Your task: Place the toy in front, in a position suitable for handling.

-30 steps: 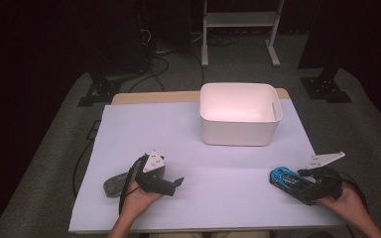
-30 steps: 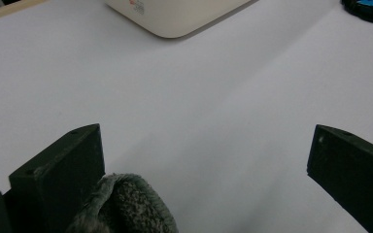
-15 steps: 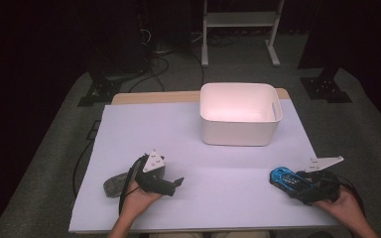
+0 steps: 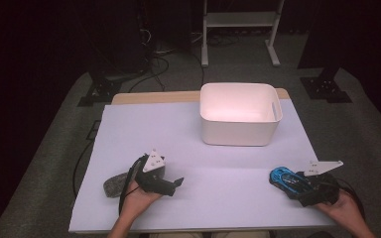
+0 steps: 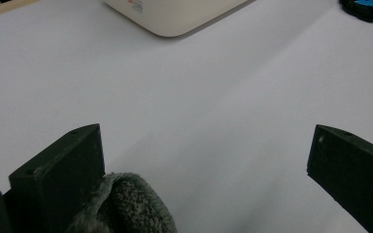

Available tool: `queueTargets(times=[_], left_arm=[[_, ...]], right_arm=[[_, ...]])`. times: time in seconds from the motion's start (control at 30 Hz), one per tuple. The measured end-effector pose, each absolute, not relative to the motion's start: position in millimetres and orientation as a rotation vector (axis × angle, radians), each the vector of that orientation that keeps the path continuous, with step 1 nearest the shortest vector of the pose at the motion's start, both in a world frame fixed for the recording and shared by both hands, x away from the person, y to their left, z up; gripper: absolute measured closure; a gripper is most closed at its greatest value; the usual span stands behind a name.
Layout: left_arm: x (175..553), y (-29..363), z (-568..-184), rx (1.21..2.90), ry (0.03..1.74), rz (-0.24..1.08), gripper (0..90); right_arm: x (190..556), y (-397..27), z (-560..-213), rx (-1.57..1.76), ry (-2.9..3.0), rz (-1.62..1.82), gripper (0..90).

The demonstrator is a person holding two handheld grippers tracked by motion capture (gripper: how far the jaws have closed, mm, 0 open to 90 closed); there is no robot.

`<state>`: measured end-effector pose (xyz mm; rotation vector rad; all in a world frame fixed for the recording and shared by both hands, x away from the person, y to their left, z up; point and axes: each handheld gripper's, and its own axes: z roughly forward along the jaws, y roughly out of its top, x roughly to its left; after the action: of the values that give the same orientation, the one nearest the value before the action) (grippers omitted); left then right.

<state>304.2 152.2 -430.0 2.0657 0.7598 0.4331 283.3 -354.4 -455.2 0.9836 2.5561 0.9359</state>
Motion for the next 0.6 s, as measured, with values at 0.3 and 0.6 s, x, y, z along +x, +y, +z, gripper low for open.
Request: queueTargets(times=[0.3, 0.6], left_arm=[[304.4, 152.8, -429.6, 2.062, 0.763, 0.433, 0.0], [304.2, 152.7, -429.6, 2.063, 0.764, 0.435, 0.0]], right_arm=[[283.2, -354.5, -453.2, 1.001, 2.568, 0.897, 12.5], [280.6, -356.0, -454.9, 1.008, 2.547, 0.916, 12.5]])
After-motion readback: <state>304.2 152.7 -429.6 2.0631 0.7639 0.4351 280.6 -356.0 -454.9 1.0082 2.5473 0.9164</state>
